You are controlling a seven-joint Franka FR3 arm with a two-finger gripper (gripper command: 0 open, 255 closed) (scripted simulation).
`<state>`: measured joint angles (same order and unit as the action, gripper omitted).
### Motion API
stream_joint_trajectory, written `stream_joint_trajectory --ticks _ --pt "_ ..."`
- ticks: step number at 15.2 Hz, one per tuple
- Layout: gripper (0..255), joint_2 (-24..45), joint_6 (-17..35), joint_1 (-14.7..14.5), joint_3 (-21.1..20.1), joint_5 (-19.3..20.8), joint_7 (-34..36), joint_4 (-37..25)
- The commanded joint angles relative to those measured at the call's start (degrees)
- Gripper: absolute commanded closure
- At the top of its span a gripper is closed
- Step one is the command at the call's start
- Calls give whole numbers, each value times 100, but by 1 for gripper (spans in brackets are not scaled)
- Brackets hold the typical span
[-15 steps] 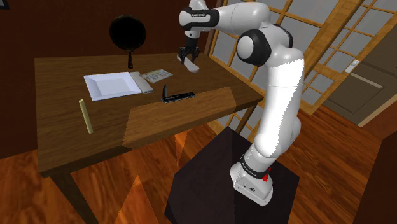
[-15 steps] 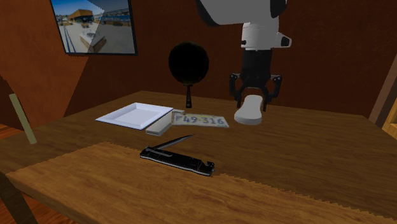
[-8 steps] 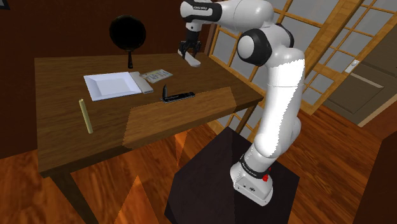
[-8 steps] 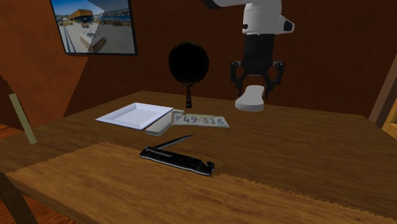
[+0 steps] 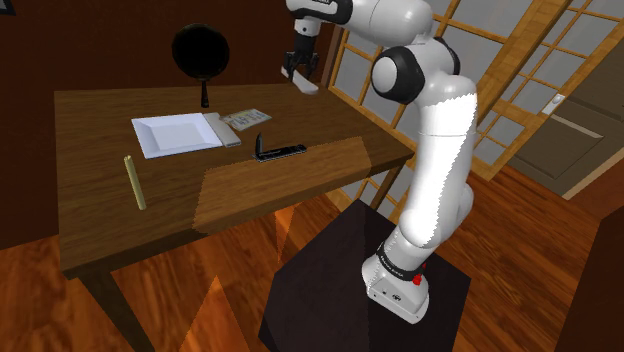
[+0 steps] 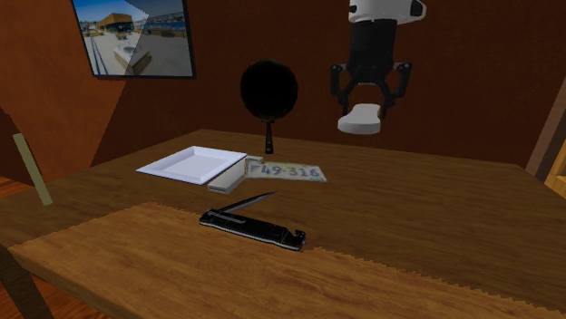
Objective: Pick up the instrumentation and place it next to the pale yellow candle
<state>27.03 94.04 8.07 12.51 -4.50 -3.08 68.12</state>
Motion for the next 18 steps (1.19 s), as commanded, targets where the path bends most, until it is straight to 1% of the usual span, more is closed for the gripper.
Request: stream_joint_trajectory --ticks 1,6,10,11,14,18 --pt "255 29 -165 13 0 -5 1 -193" --pt "255 184 -647 71 -2 -34 0 -830" --pt "255 388 -1092 141 -8 -72 0 -1482" --pt "255 406 -1126 147 -9 -75 0 -1533" --pt "255 -231 -763 -238 -49 62 317 -535" --pt "255 -846 -468 -670 -159 211 786 369"
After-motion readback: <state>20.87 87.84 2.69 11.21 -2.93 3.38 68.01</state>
